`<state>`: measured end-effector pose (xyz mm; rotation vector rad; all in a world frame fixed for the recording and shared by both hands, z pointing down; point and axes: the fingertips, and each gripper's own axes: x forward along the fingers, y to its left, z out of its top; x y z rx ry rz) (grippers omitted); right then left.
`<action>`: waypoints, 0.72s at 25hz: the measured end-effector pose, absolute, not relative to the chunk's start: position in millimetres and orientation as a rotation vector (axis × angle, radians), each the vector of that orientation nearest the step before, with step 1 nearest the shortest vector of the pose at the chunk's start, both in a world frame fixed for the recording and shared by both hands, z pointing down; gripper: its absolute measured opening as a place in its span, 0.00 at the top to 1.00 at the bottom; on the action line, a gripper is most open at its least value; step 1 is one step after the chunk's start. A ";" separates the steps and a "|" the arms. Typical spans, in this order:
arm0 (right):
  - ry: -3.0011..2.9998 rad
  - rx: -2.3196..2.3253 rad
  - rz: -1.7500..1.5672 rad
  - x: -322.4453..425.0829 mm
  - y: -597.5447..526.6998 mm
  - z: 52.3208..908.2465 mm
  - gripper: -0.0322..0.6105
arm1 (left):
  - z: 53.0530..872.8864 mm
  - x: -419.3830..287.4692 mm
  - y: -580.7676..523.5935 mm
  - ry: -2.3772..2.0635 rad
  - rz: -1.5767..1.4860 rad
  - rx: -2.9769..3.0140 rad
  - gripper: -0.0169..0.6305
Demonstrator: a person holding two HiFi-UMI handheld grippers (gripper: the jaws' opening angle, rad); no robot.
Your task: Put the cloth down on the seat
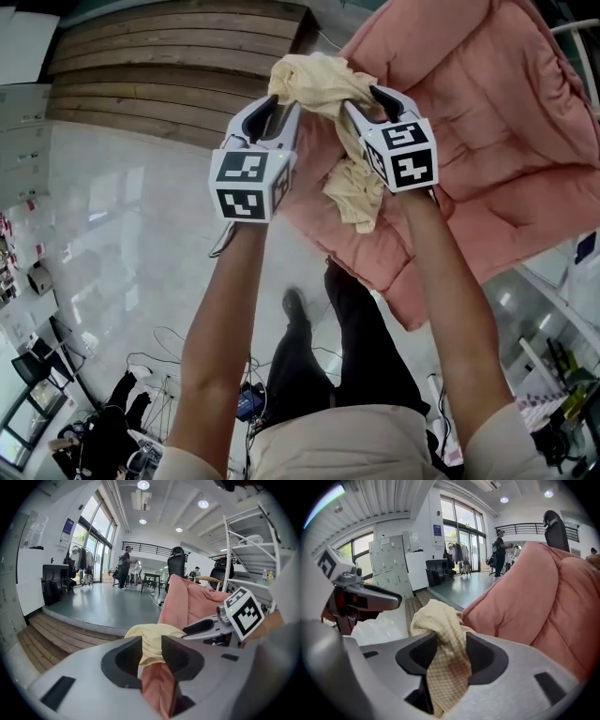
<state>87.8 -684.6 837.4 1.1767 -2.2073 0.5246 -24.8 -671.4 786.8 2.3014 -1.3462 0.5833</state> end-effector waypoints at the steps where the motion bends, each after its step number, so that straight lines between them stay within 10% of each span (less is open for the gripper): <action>1: -2.209 1.180 0.529 88.7 -681.8 833.4 0.66 | 781.1 -25.7 -669.3 -1.346 0.580 2.306 0.79; 12: -2.256 1.306 0.484 114.2 -640.4 732.2 0.72 | 677.4 -23.3 -615.6 -1.326 0.534 2.389 0.79; 18: -2.365 1.381 0.384 112.1 -609.2 620.1 0.94 | 582.5 -17.4 -584.2 -1.299 0.422 2.522 0.85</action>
